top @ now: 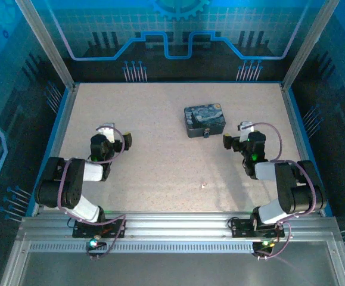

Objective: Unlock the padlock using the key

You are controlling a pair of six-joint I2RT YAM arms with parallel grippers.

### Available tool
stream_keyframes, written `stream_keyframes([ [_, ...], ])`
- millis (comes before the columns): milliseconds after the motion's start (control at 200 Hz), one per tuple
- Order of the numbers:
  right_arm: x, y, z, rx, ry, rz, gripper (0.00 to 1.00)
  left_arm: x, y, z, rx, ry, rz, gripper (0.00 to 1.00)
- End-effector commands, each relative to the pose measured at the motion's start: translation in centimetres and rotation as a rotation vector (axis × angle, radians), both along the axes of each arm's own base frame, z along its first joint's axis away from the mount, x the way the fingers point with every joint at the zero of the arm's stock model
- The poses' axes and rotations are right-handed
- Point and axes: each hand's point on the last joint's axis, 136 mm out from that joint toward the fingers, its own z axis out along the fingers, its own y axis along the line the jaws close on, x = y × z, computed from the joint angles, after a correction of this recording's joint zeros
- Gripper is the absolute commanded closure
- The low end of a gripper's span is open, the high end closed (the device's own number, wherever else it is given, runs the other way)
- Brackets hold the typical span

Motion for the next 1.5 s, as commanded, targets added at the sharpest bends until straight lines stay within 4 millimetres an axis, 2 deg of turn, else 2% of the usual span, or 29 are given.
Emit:
stream_keyframes([
  [0,0.6,0.0,0.8,-0.008,-0.022,0.009,0.00,0.6,-0.3,1.0,0.013,-0.026,-0.027,0.01],
  [325,0.7,0.0,0.8,-0.003,-0.021,0.012,0.00,0.6,-0.3,1.0,0.012,-0.027,-0.027,0.01],
  [495,0.6,0.0,0.7,0.001,-0.020,0.015,0.00,0.6,0.1,1.0,0.014,-0.026,-0.005,0.01],
  [555,0.6,-0.1,0.9,0.000,-0.025,0.011,0.00,0.5,0.8,1.0,0.015,-0.031,0.038,0.01],
  [660,1.1,-0.9,2.3,0.008,0.036,-0.038,0.00,-0.3,1.5,2.6,0.015,-0.070,0.083,0.01],
  [805,0.5,0.6,5.2,0.034,0.088,0.014,0.00,-1.2,1.4,6.3,0.006,-0.088,0.087,0.01],
  [900,-0.9,1.6,6.4,0.051,0.159,0.014,0.00,-1.8,0.8,9.1,-0.107,-0.058,0.089,0.01],
  [1005,-2.8,3.5,7.3,0.064,0.269,0.031,0.00,-2.5,0.0,10.5,-0.314,0.030,0.124,0.01],
  [1080,-4.5,6.2,7.6,0.090,0.358,0.110,0.02,-3.0,-1.6,10.9,-0.398,0.093,0.075,0.01],
  [1110,-5.6,7.4,7.1,0.099,0.411,0.148,0.04,-3.3,-2.2,10.8,-0.414,0.127,0.055,0.01],
  [1140,-6.0,8.7,8.0,0.104,0.425,0.194,0.05,-3.6,-3.1,10.9,-0.423,0.149,0.023,0.01],
  [1281,-9.9,12.6,6.6,0.057,0.634,0.294,0.12,-5.5,-7.0,11.1,-0.469,0.194,-0.080,0.01],
  [1496,-15.5,14.3,2.8,-0.070,0.987,0.293,0.23,-7.9,-12.3,9.2,-0.631,0.229,-0.147,0.01],
])
